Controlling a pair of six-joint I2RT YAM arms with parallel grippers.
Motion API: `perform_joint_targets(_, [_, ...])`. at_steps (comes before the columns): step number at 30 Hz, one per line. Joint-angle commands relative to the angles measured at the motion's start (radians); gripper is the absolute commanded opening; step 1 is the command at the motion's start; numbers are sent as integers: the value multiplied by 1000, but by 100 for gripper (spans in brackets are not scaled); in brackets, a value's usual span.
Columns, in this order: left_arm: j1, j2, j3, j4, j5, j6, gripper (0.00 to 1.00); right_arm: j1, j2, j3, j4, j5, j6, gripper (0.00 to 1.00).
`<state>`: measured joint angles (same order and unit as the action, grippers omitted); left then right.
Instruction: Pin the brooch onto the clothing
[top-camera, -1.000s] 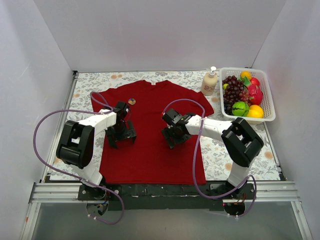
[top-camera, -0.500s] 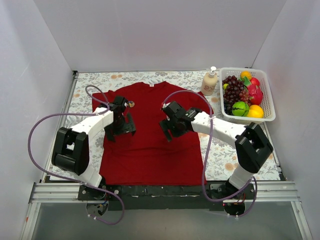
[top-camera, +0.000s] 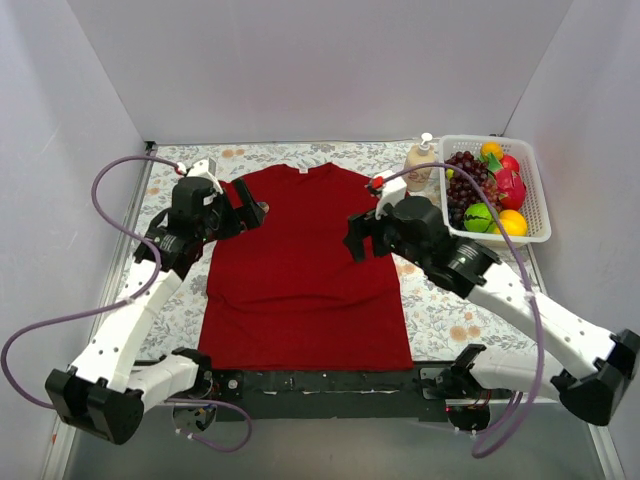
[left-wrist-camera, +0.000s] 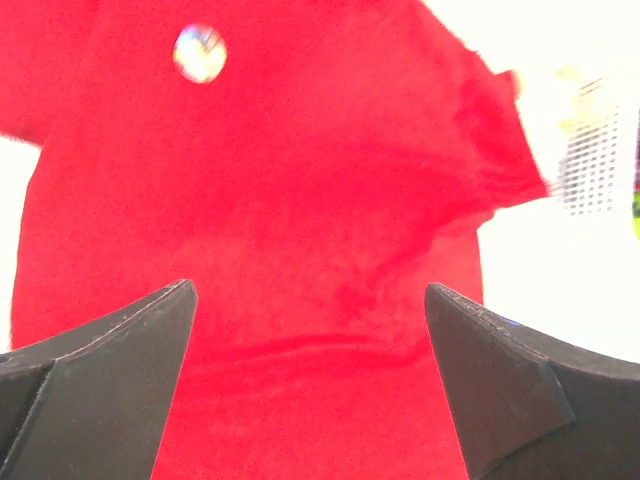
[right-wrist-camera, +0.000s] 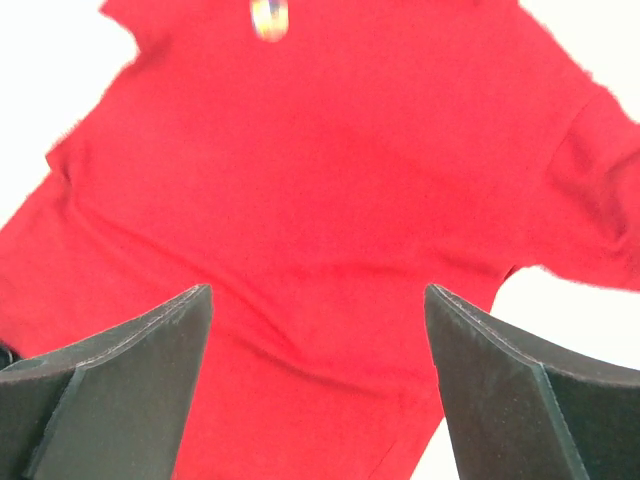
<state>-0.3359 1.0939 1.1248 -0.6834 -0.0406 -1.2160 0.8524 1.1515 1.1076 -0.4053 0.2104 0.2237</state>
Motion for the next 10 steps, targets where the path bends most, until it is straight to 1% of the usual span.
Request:
perform_joint_targets(1, [-3, -115, -59, 126, 37, 24, 98, 2, -145, -92, 167, 63, -72, 94])
perform_joint_targets(4, [-3, -166, -89, 182, 39, 32, 98, 2, -223, -168, 244, 136, -104, 94])
perform_joint_targets(5, [-3, -175, -95, 194, 69, 42, 98, 2, -243, -192, 300, 153, -127, 94])
perform_joint_targets(8, [-3, -201, -120, 238, 77, 56, 98, 2, -320, -291, 393, 179, -156, 94])
perform_joint_targets(9, [-3, -206, -128, 258, 77, 70, 98, 2, -355, -317, 464, 187, -173, 94])
perform_joint_targets(10, [-3, -210, -141, 272, 77, 75, 98, 2, -372, -340, 491, 204, -175, 94])
